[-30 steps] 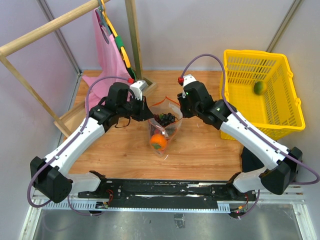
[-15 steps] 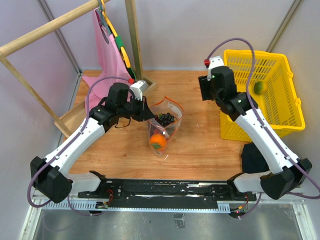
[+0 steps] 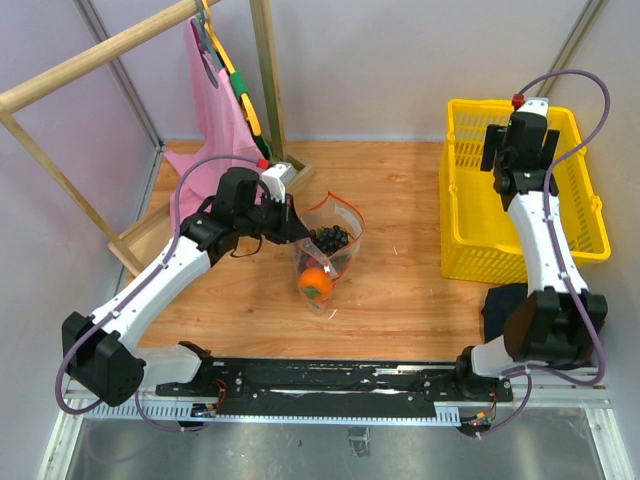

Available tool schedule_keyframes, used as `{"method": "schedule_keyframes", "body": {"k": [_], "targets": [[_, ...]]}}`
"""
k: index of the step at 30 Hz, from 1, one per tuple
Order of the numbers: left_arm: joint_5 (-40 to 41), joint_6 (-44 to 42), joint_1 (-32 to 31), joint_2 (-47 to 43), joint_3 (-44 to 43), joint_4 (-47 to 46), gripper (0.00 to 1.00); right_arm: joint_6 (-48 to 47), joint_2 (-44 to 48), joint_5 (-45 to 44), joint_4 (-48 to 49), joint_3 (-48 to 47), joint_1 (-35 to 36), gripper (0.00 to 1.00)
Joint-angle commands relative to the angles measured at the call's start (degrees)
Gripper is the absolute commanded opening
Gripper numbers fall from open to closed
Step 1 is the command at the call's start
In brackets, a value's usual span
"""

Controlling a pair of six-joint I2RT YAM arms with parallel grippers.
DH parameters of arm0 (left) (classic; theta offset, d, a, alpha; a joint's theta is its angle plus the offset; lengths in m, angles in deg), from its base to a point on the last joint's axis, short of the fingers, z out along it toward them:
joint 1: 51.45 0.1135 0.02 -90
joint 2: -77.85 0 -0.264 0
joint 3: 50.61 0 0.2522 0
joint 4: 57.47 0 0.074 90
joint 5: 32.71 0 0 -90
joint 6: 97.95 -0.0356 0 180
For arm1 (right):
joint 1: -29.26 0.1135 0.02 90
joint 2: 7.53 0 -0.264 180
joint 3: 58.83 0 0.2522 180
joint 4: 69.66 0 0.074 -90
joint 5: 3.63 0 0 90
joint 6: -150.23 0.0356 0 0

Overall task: Place the food in the zip-top bag and seal the zipper
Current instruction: Pick up the fake fruit from the bin.

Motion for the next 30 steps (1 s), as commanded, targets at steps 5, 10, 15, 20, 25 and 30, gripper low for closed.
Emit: {"method": "schedule_keyframes", "body": {"k": [5,10,15,20,25,30], "targets": [[-1.12,-0.31,0.30,-0.41,0.42,-1.39,0.00,-1.17,-15.99,2.66,4.81,-7.90,-7.84,0.96],[-1.26,-0.52,0.30,0.84,0.29,-1.25,0.00,-6.80,-24.52,0.27,9.23,-11.46,-8.72,0.99],[-1.17,-0.80,0.38,2.68,-0.25,-0.55,0.00,-11.76,-31.74,-0.27,14.04,-13.65,-9.27,0.98],[-1.26,-0.97,0.38,4.53,-0.68,-0.02,0.00,-15.71,-37.78,0.35,20.13,-13.96,-9.55,0.98],[-0.54,-1.31,0.38,5.44,-1.06,0.25,0.00,-16.50,-42.59,-0.32,23.25,-15.97,-10.41,0.98],[-0.20,-1.51,0.38,5.74,-1.16,0.20,0.00,-17.47,-46.83,-1.72,24.31,-18.52,-11.41,0.98]]}}
